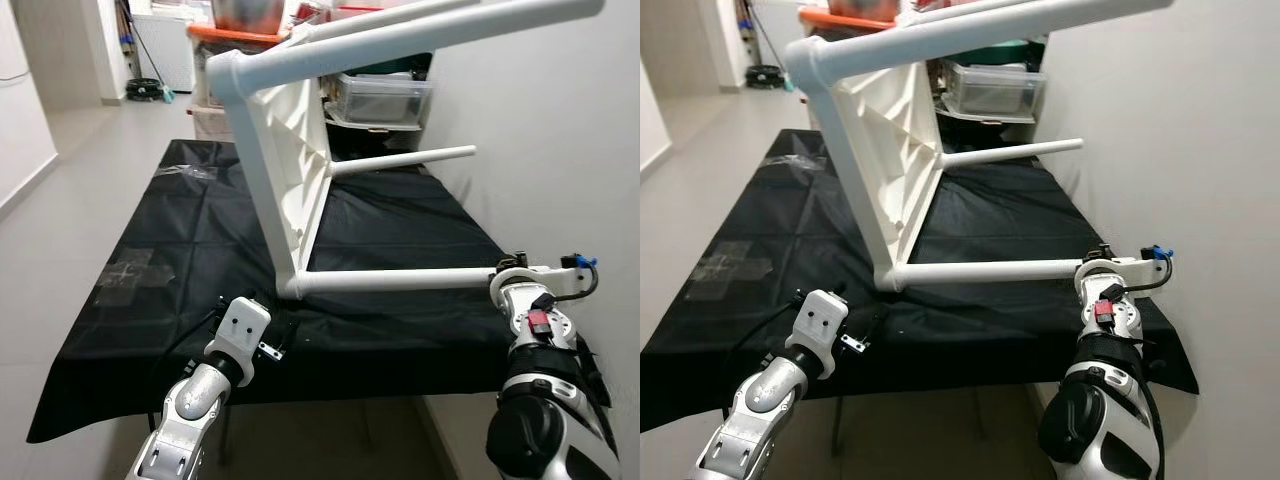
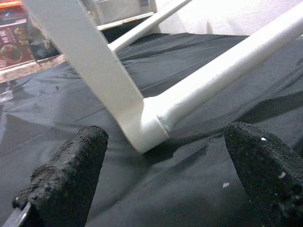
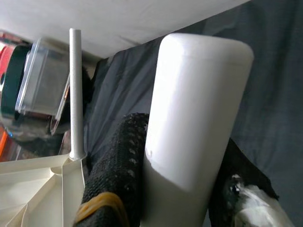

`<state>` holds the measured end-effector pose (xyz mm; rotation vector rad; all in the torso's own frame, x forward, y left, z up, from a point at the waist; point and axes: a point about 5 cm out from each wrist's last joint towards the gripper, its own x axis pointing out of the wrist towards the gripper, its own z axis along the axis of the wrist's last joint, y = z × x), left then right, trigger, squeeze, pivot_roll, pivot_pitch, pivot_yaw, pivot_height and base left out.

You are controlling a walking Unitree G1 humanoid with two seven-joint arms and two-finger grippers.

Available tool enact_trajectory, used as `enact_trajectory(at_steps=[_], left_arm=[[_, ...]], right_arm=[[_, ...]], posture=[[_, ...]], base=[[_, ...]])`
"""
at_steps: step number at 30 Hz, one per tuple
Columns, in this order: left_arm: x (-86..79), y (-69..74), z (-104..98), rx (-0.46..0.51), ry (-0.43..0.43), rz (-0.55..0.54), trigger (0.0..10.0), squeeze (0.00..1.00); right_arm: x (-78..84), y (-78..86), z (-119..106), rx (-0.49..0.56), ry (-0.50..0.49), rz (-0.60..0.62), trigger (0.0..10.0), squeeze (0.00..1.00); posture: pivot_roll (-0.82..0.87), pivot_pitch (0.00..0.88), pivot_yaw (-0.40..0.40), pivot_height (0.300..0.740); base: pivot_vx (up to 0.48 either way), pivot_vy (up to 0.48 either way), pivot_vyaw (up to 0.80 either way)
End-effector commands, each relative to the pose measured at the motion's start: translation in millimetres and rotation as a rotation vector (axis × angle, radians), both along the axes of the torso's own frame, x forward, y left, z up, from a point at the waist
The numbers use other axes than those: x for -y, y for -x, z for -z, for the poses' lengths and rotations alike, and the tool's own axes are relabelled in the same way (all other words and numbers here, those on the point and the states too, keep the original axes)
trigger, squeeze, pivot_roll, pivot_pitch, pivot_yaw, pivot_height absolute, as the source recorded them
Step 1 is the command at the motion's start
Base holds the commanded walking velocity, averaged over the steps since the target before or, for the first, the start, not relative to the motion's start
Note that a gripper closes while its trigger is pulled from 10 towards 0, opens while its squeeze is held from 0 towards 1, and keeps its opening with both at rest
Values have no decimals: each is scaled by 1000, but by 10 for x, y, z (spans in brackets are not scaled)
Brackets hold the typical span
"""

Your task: Building children table

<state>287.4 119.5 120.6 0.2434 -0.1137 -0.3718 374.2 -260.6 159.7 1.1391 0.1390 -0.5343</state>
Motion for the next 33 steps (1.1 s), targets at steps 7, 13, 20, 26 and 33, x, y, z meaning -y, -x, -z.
enact_trajectory(at_steps=[7,13,20,26,33], left_arm=[[41,1,-13,5,-9,13,10000,0],[51,3,-11,4,-7,14,10000,0],[46,8,-3,1,-9,15,10000,0],[59,2,-5,1,-8,18,10000,0],[58,6,-2,-1,-9,16,10000,0]], right_arm=[[-487,18,425,-233,148,-374,10000,0],[-419,75,539,-296,106,-317,10000,47],[-430,108,611,-329,94,-323,10000,4],[-471,108,634,-331,79,-367,10000,0],[-508,171,763,-427,43,-361,10000,0]], posture=[[130,0,-106,740],[132,0,-109,740],[131,0,-109,740],[131,0,-110,740],[135,0,-114,740]], base=[[0,0,0],[0,0,0],[0,0,0],[0,0,0],[0,0,0]])
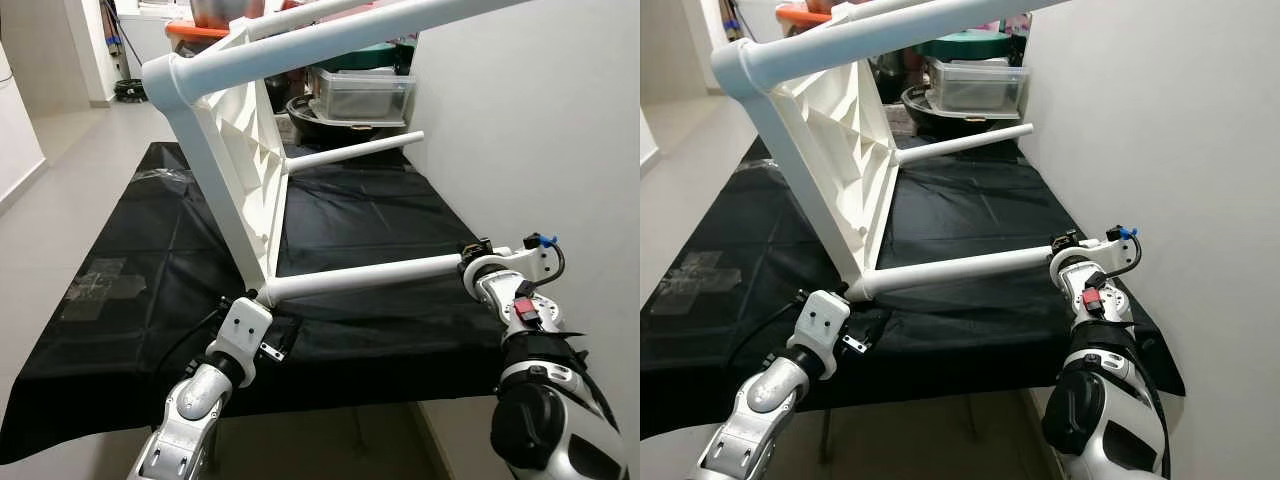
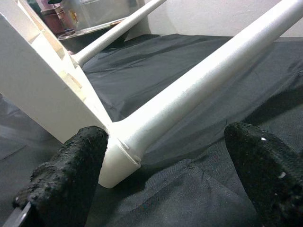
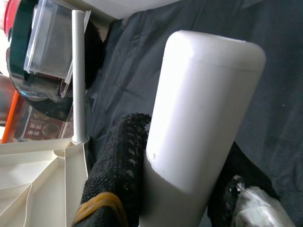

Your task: Building children table

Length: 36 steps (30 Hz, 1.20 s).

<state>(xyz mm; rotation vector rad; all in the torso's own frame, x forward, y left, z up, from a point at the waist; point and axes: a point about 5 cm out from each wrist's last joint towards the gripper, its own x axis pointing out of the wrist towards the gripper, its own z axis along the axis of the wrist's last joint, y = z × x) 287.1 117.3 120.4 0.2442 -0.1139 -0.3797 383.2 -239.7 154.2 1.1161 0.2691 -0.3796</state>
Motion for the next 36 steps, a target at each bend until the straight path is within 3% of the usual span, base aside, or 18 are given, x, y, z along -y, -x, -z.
enact_trajectory(at_steps=[1,14,24,35,36], left_arm=[[36,4,-3,-1,-8,8,10000,0],[48,0,-11,0,-9,13,10000,0],[45,5,-17,2,-11,15,10000,0],[62,-3,-19,3,-13,21,10000,0],[64,-4,-19,4,-13,21,10000,0]], right_arm=[[-278,276,727,-411,96,-161,10000,0],[-165,391,882,-492,120,-109,10000,0],[-258,436,996,-449,91,-154,10000,0],[-404,348,912,-385,79,-182,10000,0],[-403,346,912,-382,81,-181,10000,616]], posture=[[134,0,-113,740],[131,0,-110,740],[135,0,-108,740],[134,0,-105,740],[135,0,-107,740]], base=[[0,0,0],[0,0,0],[0,0,0],[0,0,0],[0,0,0]])
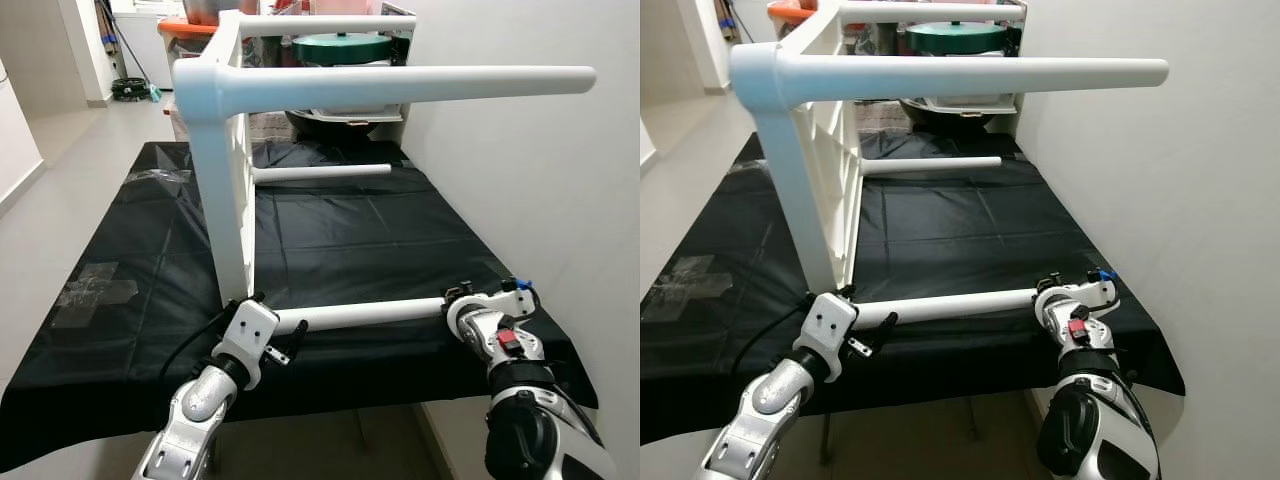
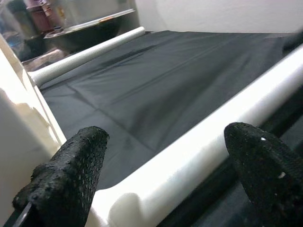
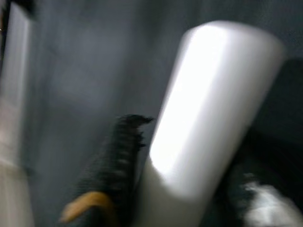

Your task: Building children table

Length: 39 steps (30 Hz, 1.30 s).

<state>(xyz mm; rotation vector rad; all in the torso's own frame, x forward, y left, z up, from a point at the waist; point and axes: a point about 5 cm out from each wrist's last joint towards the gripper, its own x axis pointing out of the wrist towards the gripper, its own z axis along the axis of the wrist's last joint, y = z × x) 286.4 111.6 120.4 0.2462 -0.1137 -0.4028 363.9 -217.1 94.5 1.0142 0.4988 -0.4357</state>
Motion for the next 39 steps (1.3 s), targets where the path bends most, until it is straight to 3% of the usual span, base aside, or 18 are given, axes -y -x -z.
enact_trajectory(at_steps=[1,2,14,24,27,28,30,39], left_arm=[[7,-10,-19,6,-9,-2,10000,0],[6,-11,-20,6,-9,-2,10000,0],[28,-7,-11,5,-7,7,10000,0],[23,3,-1,2,-8,8,10000,0],[43,11,10,-1,-5,12,10000,0],[43,11,10,-1,-5,12,10000,0],[47,6,7,-2,-4,13,10000,0],[16,1,2,0,-8,8,10000,0]], right_arm=[[-178,153,315,-160,30,-99,10000,616],[-168,149,307,-152,40,-98,10000,1000],[-67,99,176,-79,105,-102,10000,1000],[220,304,163,-140,101,-56,10000,1000],[303,406,165,-160,66,-6,10000,1000],[303,406,165,-160,66,-6,10000,1000],[301,505,142,-157,-28,62,10000,1000],[280,674,62,-148,-156,195,10000,1000]], posture=[[135,0,-107,740],[135,0,-108,740],[124,0,-105,740],[114,0,-105,740],[105,0,-104,740],[105,0,-104,740],[101,0,-105,740],[97,0,-109,740]], base=[[0,0,0],[0,0,0],[0,0,0],[0,0,0],[0,0,0],[0,0,0],[0,0,0],[0,0,0]])
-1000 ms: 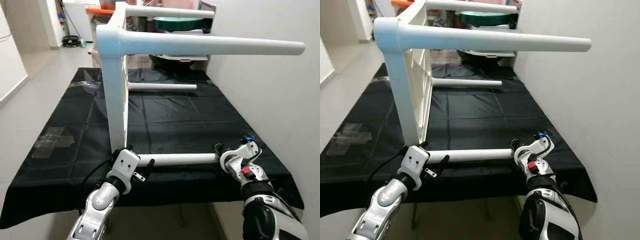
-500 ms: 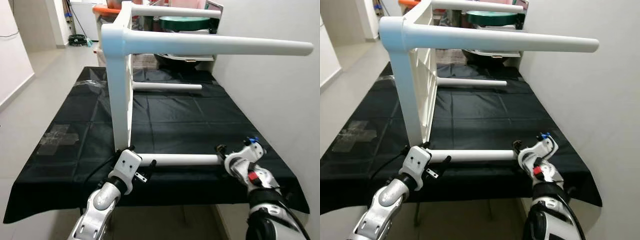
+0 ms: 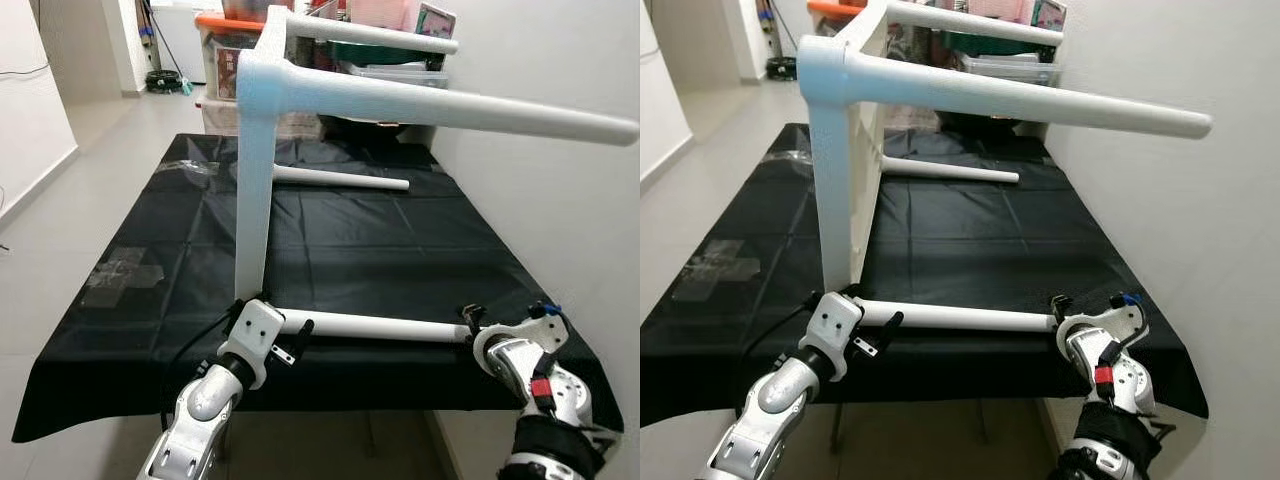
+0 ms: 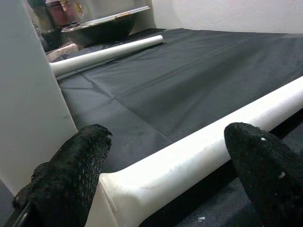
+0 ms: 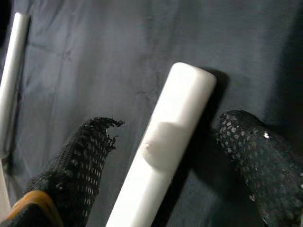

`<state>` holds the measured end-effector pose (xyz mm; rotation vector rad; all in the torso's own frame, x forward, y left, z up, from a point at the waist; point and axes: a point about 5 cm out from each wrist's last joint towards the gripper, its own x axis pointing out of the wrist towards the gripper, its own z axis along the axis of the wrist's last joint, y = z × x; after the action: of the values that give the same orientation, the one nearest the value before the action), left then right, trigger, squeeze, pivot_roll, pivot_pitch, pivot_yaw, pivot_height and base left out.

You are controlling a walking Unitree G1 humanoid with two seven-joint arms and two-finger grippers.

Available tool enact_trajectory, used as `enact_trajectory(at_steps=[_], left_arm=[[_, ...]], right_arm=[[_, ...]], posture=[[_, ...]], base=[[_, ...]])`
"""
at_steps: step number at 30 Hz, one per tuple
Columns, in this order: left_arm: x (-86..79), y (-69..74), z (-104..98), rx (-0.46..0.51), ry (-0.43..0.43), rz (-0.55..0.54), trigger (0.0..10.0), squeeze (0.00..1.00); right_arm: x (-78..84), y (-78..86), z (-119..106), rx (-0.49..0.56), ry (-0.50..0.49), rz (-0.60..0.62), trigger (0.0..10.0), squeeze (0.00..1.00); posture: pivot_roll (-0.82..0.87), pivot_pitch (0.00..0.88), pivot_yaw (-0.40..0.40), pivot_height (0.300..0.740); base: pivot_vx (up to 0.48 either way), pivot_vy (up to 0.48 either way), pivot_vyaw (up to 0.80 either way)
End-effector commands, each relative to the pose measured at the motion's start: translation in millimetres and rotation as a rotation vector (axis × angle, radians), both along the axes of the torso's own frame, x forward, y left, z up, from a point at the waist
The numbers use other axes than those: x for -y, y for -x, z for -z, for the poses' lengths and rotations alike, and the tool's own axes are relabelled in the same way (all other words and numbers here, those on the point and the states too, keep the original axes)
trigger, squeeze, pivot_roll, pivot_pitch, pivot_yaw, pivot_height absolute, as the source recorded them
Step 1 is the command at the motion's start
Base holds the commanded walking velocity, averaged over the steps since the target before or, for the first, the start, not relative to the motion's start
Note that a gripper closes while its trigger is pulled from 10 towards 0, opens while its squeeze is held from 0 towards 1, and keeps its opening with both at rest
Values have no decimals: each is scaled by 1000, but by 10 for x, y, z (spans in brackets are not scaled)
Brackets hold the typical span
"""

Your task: Building children table

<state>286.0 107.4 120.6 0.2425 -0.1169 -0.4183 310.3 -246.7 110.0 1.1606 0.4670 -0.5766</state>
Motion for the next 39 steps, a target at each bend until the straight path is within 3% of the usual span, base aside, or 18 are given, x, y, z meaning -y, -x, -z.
enact_trajectory(at_steps=[1,9,10,11,12,13,14,15,16,18,23,25,27,29,30,32,33,39], left_arm=[[-27,-4,4,-1,-11,-8,10000,0],[-12,-9,9,-2,-9,-6,10000,0],[-6,-9,9,-2,-8,-4,10000,0],[-1,-9,10,-3,-7,-3,10000,0],[2,-9,10,-3,-6,-1,10000,0],[2,-9,10,-3,-6,-1,10000,0],[9,-12,9,-3,-6,4,10000,0],[9,-12,9,-3,-6,4,10000,0],[16,-14,7,-2,-6,9,10000,0],[28,-15,-2,1,-4,18,10000,0],[64,7,-49,17,11,54,10000,0],[64,7,-49,17,11,54,10000,0],[63,26,-46,17,11,63,10000,0],[63,26,-46,17,11,63,10000,0],[61,28,-42,16,10,63,10000,0],[61,28,-42,16,10,63,10000,0],[63,26,-42,16,9,64,10000,0],[81,31,-46,20,6,72,10000,0]], right_arm=[[-16,138,217,-118,-57,22,10000,1000],[0,339,-23,-140,-8,56,10000,1000],[57,338,-106,-123,88,24,10000,1000],[166,284,-318,-64,355,-36,10000,949],[208,252,-459,-27,542,-93,10000,796],[208,252,-459,-27,542,-93,10000,796],[214,211,-606,15,742,-145,10000,459],[214,211,-606,15,742,-145,10000,459],[181,180,-719,57,882,-186,10000,224],[131,144,-824,102,1001,-204,10000,0],[2,95,-1064,205,1408,-208,10000,0],[2,95,-1064,205,1408,-208,10000,0],[39,201,-1257,208,1886,-87,10000,0],[39,201,-1257,208,1886,-87,10000,0],[47,258,-1333,211,2061,-26,10000,0],[47,258,-1333,211,2061,-26,10000,0],[107,316,-1457,192,2212,74,10000,0],[204,362,-1663,172,2348,233,10000,0]], posture=[[97,0,-109,740],[82,0,-106,740],[83,0,-105,740],[83,0,-105,740],[83,0,-105,740],[83,0,-105,740],[77,0,-97,740],[77,0,-97,740],[80,0,-100,740],[81,0,-101,740],[95,0,-107,740],[95,0,-107,740],[92,0,-104,740],[92,0,-104,740],[92,0,-104,740],[92,0,-104,740],[90,0,-104,740],[98,0,-105,740]], base=[[0,0,0],[0,0,0],[0,0,0],[0,0,0],[0,0,0],[0,0,0],[0,0,0],[0,0,0],[0,0,0],[0,0,0],[0,0,0],[0,0,0],[0,0,0],[0,0,0],[0,0,0],[0,0,0],[0,0,0],[0,0,0]])
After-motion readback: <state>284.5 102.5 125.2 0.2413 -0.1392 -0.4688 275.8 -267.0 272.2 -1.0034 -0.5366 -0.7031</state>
